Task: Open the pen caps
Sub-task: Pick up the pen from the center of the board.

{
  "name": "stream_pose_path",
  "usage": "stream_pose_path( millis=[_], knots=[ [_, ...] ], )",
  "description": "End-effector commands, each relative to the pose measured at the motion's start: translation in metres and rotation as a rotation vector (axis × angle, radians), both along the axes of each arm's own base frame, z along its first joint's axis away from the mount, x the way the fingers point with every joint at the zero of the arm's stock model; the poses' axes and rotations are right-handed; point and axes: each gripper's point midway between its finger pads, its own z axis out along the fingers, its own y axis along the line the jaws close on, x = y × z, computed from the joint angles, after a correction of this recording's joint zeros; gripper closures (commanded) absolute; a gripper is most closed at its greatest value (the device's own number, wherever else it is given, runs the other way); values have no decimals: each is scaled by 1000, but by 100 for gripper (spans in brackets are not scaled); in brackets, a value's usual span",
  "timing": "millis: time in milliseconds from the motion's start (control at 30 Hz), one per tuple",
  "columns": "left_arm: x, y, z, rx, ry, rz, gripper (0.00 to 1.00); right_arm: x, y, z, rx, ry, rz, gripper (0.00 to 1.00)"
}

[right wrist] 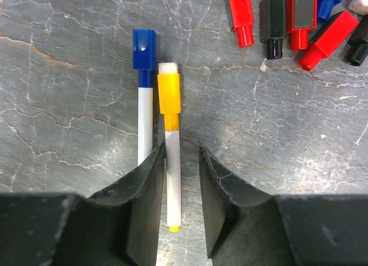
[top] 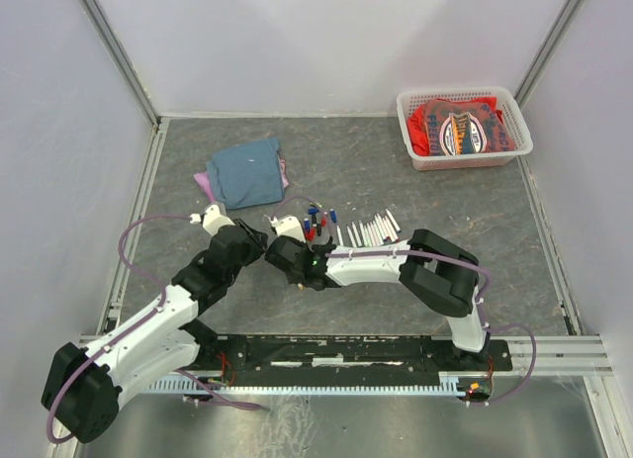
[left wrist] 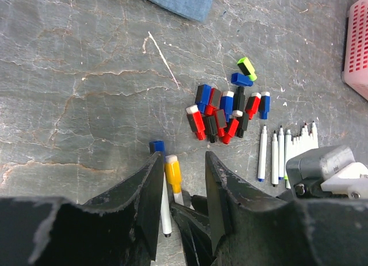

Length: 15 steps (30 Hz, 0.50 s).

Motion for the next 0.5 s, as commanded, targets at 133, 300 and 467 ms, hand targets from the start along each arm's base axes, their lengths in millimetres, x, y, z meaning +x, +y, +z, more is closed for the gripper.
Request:
stream_pose_path(
  millis=[133, 300, 467],
  knots=[
    [2, 6, 0, -29, -4, 47, 59, -21, -13, -34, -34, 59, -20, 78],
    [3, 4, 0, -37, 0, 39, 58, -21, -16, -32, -17, 54, -30, 94],
    [4, -6, -1, -61, 12, -8, 57, -15, -24, -12, 32, 10, -45, 99]
  ],
)
